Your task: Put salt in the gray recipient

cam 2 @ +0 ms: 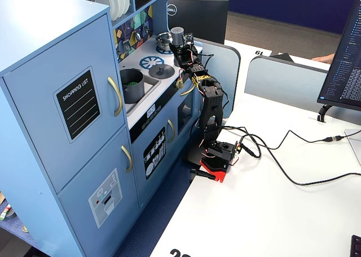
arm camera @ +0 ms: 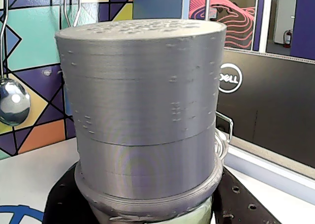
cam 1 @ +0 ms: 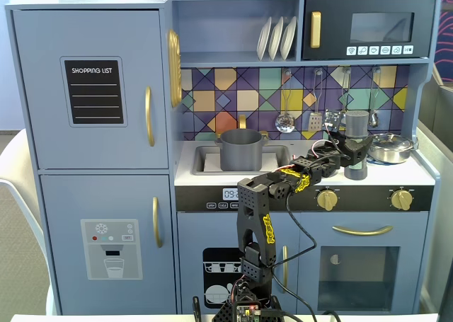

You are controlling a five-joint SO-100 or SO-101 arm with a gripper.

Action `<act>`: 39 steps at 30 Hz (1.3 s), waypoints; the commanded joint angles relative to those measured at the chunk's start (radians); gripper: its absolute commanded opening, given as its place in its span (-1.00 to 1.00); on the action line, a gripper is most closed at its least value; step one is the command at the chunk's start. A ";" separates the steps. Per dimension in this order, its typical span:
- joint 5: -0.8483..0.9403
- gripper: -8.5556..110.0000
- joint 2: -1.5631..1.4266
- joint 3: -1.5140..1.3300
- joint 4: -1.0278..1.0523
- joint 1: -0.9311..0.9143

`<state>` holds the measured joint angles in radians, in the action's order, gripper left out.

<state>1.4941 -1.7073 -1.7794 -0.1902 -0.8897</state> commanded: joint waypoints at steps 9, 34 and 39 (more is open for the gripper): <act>-0.095 0.22 -0.115 -0.018 0.002 -0.055; 0.199 -0.86 -1.509 -1.200 1.522 0.750; 0.192 -0.85 -1.511 -1.336 1.476 0.785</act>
<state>1.6751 -3.2122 -3.0649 1.3039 -0.1503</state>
